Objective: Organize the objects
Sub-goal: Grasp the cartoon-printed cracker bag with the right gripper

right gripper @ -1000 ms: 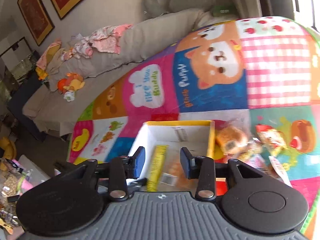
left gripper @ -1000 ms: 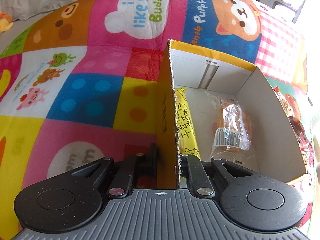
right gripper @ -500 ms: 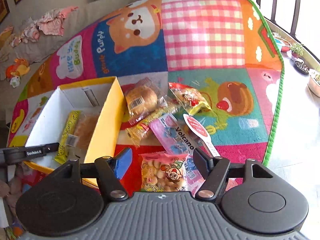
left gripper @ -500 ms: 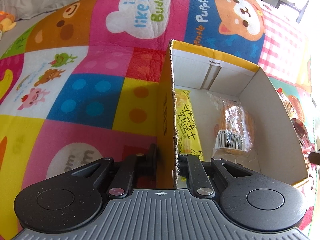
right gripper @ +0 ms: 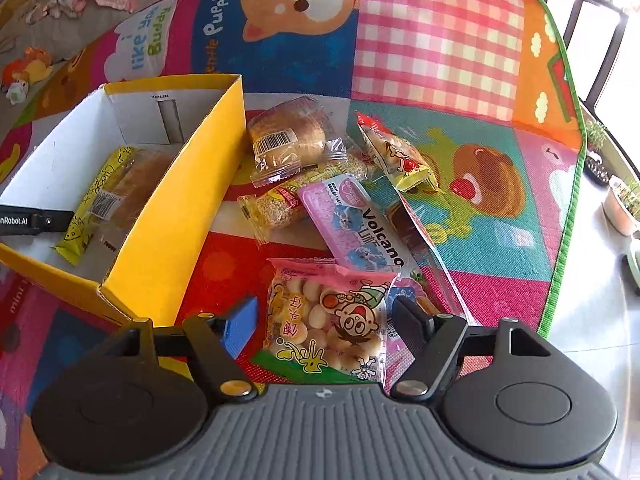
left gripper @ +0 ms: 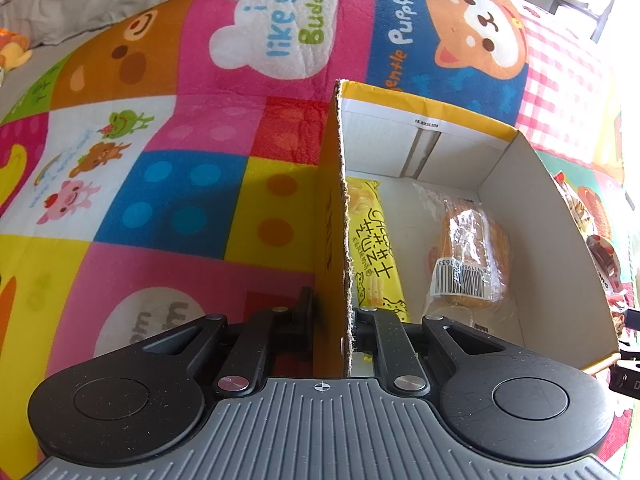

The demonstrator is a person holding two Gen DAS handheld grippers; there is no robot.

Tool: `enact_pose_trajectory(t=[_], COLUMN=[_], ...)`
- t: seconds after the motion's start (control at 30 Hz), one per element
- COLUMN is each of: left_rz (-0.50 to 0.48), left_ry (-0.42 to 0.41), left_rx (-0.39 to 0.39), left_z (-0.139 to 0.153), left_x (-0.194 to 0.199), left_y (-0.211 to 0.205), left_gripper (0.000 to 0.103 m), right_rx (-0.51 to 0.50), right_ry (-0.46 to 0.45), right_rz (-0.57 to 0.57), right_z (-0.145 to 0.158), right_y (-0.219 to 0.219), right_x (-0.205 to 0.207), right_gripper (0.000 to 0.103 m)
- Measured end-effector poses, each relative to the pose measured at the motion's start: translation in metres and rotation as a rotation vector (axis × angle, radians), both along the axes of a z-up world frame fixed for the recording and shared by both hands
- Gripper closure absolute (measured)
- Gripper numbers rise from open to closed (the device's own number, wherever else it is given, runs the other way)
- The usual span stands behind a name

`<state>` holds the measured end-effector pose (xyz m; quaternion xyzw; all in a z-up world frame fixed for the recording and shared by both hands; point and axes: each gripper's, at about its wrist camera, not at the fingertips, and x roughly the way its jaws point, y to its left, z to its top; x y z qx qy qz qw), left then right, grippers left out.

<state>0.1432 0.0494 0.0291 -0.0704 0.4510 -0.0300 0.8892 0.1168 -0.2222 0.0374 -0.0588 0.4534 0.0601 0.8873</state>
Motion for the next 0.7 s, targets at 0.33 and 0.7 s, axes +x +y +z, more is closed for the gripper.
enact_pose_trajectory(t=[0.33, 0.7], left_rz=[-0.001, -0.002], left_ry=[-0.001, -0.009], left_rx=[-0.001, -0.002], left_z=[0.0, -0.001], left_x=[-0.001, -0.002], left_y=[0.0, 0.001], left_gripper=[0.09, 0.09], right_rx=[0.008, 0.131], right_ry=[-0.019, -0.057], right_rz=[0.051, 0.125], right_z=[0.023, 0.086], right_y=[0.003, 0.001], right_x=[-0.03, -0.083], right_gripper=[0.046, 0.047])
